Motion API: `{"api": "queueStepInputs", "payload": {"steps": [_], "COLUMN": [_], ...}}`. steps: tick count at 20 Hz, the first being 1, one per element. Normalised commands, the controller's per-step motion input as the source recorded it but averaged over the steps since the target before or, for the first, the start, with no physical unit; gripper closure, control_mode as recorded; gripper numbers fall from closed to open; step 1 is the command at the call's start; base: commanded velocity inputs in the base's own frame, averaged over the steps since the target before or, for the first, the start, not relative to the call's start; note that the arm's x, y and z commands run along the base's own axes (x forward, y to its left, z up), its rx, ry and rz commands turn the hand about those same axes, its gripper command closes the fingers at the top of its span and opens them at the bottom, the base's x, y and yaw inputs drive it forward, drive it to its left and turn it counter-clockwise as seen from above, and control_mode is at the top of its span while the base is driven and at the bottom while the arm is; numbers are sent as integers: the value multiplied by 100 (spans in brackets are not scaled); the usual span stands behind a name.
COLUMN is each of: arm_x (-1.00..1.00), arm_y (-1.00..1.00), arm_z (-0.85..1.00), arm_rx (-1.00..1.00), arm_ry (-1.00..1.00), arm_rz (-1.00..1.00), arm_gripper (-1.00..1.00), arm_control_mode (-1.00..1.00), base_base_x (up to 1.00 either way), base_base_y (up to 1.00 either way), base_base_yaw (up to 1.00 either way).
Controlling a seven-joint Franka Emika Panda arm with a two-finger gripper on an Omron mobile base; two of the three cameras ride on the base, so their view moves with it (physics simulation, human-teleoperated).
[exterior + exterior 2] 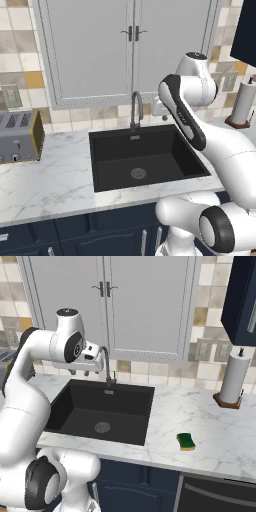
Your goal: Soak the sponge with water for a few seconds and then drop it inside the sink.
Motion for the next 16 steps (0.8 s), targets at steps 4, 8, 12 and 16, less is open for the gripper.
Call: {"api": "queueStepInputs", "payload": {"steps": [4, 8, 12, 16], "arm_x": [0, 0, 0, 0], "arm_y": [-8, -16, -14, -15], "arm_z": [0, 0, 0, 0], "arm_rx": [0, 0, 0, 0], "arm_ry": [0, 0, 0, 0], "arm_rz": [0, 0, 0, 0], "arm_gripper": [-100, -100, -100, -100], "arm_control_mode": [-100, -100, -100, -100], "base_base_x": [0, 0, 0, 0], "base_base_y": [0, 0, 0, 0], "base_base_yaw": [0, 0, 0, 0]}}
